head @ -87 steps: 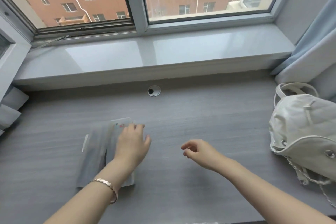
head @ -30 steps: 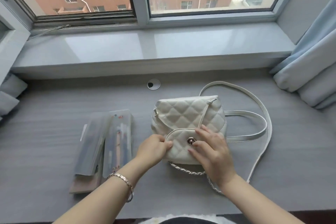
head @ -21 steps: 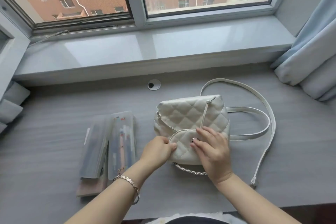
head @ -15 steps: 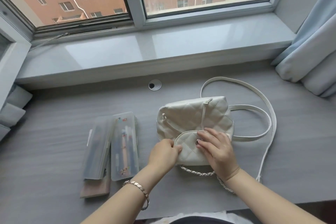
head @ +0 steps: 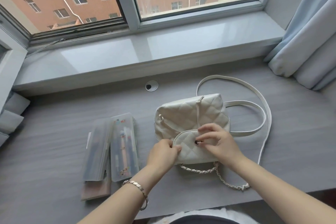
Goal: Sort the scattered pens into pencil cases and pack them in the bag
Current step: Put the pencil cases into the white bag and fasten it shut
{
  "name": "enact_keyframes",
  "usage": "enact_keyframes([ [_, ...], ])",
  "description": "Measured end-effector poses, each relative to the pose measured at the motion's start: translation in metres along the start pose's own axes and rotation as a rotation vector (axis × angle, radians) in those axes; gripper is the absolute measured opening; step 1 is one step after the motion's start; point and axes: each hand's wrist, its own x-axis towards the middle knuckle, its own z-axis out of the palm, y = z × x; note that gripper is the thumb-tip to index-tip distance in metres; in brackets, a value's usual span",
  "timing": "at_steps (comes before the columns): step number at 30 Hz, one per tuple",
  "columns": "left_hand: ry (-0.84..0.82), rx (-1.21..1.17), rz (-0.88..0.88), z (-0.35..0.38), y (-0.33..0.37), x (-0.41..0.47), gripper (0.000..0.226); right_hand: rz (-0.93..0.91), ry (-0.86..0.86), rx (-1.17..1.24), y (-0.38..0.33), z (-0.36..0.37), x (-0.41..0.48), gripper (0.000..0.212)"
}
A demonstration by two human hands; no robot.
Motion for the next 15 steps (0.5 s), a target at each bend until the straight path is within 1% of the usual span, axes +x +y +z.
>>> enact_keyframes([
  [1,0.015,0.022,0.045,0.0,-0.002,-0.003,0.027,0.044,-0.002,0.004,-0.004,-0.003,0.0,0.037],
  [2,0.069,0.09,0.127,0.0,-0.006,-0.007,0.029,0.082,-0.005,0.013,-0.007,-0.006,0.0,0.045],
  [3,0.194,0.184,0.265,-0.001,-0.011,-0.01,0.029,0.114,-0.019,0.002,-0.012,-0.01,0.002,0.049],
  [4,0.334,0.241,0.431,-0.003,-0.017,-0.011,0.026,0.143,-0.051,0.001,-0.019,-0.013,0.003,0.048],
  [5,0.439,0.27,0.608,-0.006,-0.022,-0.009,0.023,0.161,-0.088,-0.012,-0.024,-0.016,0.004,0.046],
  [6,0.481,0.285,0.757,-0.01,-0.024,-0.007,0.023,0.159,-0.139,-0.03,-0.028,-0.019,0.004,0.043],
  [7,0.469,0.322,0.848,-0.012,-0.027,-0.002,0.027,0.139,-0.22,-0.079,-0.033,-0.021,0.003,0.04],
  [8,0.419,0.374,0.875,-0.015,-0.028,0.004,0.032,0.1,-0.335,-0.126,-0.04,-0.024,0.0,0.034],
  [10,0.279,0.489,0.817,-0.02,-0.023,0.009,0.047,0.114,-0.597,-0.192,-0.052,-0.027,-0.008,0.009],
  [11,0.215,0.56,0.776,-0.022,-0.019,0.009,0.06,0.154,-0.672,-0.218,-0.056,-0.027,-0.013,0.023],
  [12,0.172,0.634,0.73,-0.021,-0.018,0.013,0.077,0.22,-0.702,-0.224,-0.059,-0.026,-0.018,0.037],
  [13,0.125,0.701,0.673,-0.022,-0.018,0.016,0.092,0.293,-0.686,-0.233,-0.059,-0.025,-0.021,0.045],
  [14,0.11,0.744,0.652,-0.022,-0.016,0.017,0.103,0.335,-0.625,-0.248,-0.059,-0.022,-0.023,0.045],
  [15,0.132,0.761,0.677,-0.023,-0.014,0.017,0.108,0.318,-0.51,-0.303,-0.055,-0.018,-0.024,0.039],
])
